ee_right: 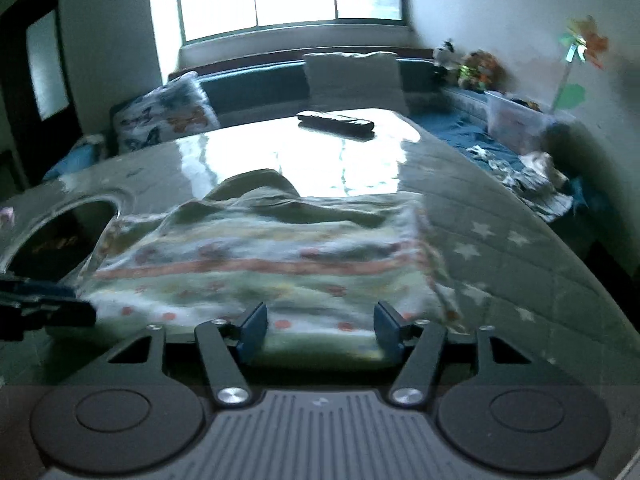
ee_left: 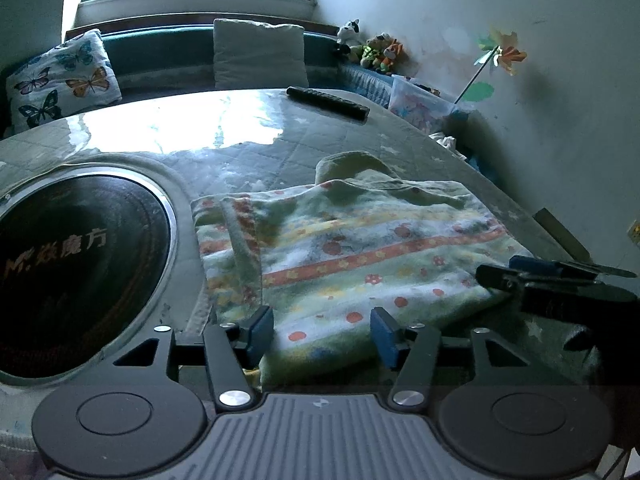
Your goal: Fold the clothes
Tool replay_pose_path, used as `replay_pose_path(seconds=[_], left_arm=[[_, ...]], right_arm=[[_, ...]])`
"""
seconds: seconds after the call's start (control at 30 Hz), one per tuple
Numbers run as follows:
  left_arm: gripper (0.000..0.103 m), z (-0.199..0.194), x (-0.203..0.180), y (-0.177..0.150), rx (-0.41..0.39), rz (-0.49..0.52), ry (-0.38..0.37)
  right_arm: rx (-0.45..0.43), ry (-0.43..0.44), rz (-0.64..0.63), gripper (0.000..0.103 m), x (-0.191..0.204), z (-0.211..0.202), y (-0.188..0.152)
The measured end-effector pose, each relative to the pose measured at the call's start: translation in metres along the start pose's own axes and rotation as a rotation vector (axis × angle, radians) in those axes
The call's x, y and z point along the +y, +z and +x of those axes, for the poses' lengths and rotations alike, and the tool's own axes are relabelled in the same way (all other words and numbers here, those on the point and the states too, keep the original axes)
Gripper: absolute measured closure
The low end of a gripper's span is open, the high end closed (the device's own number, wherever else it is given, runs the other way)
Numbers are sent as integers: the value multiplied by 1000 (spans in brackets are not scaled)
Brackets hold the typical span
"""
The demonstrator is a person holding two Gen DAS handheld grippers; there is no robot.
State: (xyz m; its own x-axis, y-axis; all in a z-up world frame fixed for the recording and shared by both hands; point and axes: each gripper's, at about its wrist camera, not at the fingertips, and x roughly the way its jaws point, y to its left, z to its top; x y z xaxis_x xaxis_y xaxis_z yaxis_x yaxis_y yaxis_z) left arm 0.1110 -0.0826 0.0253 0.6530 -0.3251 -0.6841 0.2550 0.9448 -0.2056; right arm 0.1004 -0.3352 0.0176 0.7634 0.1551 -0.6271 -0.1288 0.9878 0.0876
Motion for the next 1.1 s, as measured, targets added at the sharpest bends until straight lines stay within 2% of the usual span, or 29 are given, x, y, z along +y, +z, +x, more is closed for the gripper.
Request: replay_pose_path(seconds=[0.03,0.1,0.2,0.3,0.4,0.67,1.1], left_arm=[[35,-1,0,-1,-1,-1,3],[33,-2,0,-3,-2,-3,8],[32,-4,3,-7,5,-11,14],[28,-9,3,-12,3,-5,22],[18,-16,4,-17,-9,-4,27],[2,-32,5,-24,-39,-11,43],[0,-46,5,-34,-57,-25,48]], right_arm=[[-3,-1,14,40,-3,-1,0],[-3,-11,22,36,-6,-2,-2],[-14,-14,49,35,-7,-2,-6],[-19,-16,52,26,-3,-2,-9],[-17,-14,29,15,4,-3,-11],[-24,-20,36,0,11,-6,-16],[13,-50,16,0,27,-11,-25]])
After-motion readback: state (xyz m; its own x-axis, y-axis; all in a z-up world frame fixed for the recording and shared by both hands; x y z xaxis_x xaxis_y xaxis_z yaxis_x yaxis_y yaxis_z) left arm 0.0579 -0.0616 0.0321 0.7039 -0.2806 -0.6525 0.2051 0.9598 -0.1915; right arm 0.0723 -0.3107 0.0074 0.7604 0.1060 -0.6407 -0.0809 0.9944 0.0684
